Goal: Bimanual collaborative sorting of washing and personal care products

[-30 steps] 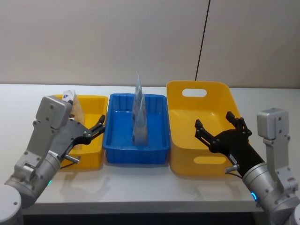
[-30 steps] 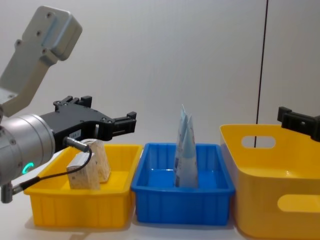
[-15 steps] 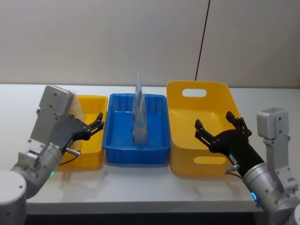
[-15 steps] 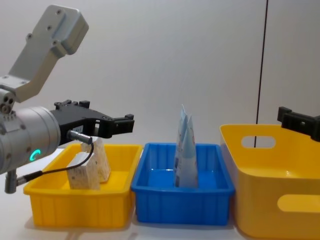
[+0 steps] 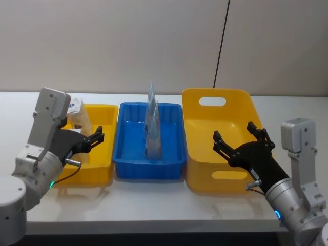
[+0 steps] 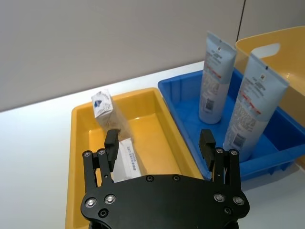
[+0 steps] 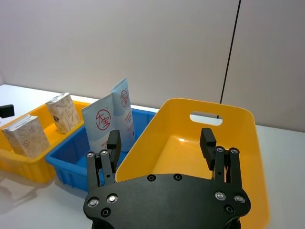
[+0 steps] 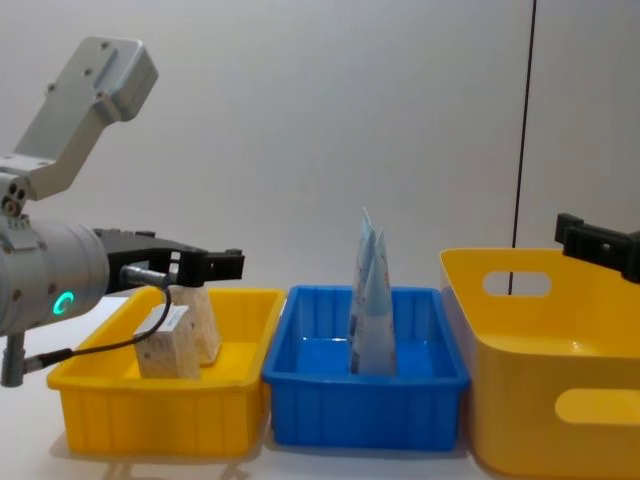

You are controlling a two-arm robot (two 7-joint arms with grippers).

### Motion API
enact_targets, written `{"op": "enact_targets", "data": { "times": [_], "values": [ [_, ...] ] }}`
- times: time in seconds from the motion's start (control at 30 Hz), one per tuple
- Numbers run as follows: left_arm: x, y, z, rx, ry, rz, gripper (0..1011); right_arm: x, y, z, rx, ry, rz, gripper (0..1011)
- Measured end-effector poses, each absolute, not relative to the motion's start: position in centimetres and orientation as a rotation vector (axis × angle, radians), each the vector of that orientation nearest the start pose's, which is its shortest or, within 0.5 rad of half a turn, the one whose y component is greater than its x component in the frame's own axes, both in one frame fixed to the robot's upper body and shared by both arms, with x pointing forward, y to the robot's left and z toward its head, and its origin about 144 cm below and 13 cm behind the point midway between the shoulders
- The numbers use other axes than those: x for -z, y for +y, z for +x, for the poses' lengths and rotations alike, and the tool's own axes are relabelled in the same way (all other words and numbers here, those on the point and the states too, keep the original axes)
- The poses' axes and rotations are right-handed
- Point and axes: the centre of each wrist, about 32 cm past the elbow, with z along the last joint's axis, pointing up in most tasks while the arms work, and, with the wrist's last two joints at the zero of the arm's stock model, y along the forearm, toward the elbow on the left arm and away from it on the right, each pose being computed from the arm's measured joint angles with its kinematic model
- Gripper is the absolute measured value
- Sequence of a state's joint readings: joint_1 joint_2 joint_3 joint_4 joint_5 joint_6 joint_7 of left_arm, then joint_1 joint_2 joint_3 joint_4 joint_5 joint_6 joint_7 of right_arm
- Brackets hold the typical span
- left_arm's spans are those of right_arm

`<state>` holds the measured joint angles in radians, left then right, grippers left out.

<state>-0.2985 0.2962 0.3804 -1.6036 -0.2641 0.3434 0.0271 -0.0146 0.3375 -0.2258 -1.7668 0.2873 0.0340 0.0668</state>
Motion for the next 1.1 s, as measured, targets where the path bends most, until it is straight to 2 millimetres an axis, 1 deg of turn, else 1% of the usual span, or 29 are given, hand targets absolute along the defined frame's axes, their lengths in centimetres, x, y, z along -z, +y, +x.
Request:
{"op": "enact_targets", "data": {
  "times": [0.4, 0.63, 1.1],
  "values": [
    [-122.6, 20.4, 51.6, -1.292, 0.092, 0.226, 1001, -118.9, -23.7, 44.3, 1.229, -0.075, 0.026, 1000],
    [-122.4, 20.6, 51.8, -1.300, 0.129, 0.244, 1001, -118.9, -23.7, 44.3, 1.229, -0.075, 0.026, 1000],
    [-122.1, 20.8, 53.2, -1.296, 0.206, 0.263, 1001, -118.9, -23.7, 44.3, 1.229, -0.075, 0.026, 1000]
  ]
}}
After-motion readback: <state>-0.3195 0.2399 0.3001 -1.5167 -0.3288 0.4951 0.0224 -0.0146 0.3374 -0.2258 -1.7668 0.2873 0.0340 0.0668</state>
